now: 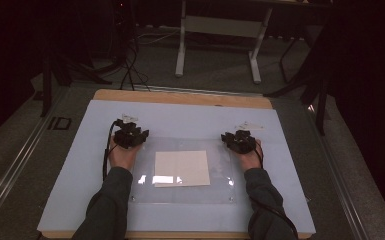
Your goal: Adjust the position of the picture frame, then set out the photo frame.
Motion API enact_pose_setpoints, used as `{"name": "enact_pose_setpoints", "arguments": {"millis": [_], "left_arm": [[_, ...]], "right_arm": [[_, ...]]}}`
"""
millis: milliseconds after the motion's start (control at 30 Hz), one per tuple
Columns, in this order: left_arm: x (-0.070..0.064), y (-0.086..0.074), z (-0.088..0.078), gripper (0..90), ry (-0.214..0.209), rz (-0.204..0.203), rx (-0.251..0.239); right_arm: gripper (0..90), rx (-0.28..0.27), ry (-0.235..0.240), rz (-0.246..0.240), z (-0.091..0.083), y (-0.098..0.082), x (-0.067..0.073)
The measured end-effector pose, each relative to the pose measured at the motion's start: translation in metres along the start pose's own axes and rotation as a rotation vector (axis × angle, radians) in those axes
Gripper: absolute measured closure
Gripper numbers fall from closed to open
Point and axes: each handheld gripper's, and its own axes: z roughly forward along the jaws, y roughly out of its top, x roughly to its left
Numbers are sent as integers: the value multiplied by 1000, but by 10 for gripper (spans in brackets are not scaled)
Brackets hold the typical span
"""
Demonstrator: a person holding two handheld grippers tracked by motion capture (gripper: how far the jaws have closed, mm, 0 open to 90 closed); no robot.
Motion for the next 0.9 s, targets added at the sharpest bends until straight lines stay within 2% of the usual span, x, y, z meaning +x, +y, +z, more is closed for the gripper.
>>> {"name": "enact_pose_setpoints", "arguments": {"millis": [133,367,567,633,767,900], "left_arm": [[-1,-1,-6,556,5,4,-13],[-2,-1,-18,539,18,18,-51],[-3,1,-28,560,10,40,-90],[-2,1,-28,570,6,36,-100],[0,0,-28,585,0,34,-99],[-1,-1,-28,635,2,57,-94]], "right_arm": [[625,-4,7,5,-6,-3,-1],[579,-23,2,8,-12,-3,-1],[587,-41,7,4,-16,-2,-1],[602,-50,8,6,-17,-1,0],[632,-69,2,8,-19,1,0],[704,-89,-8,7,-22,3,2]]}}
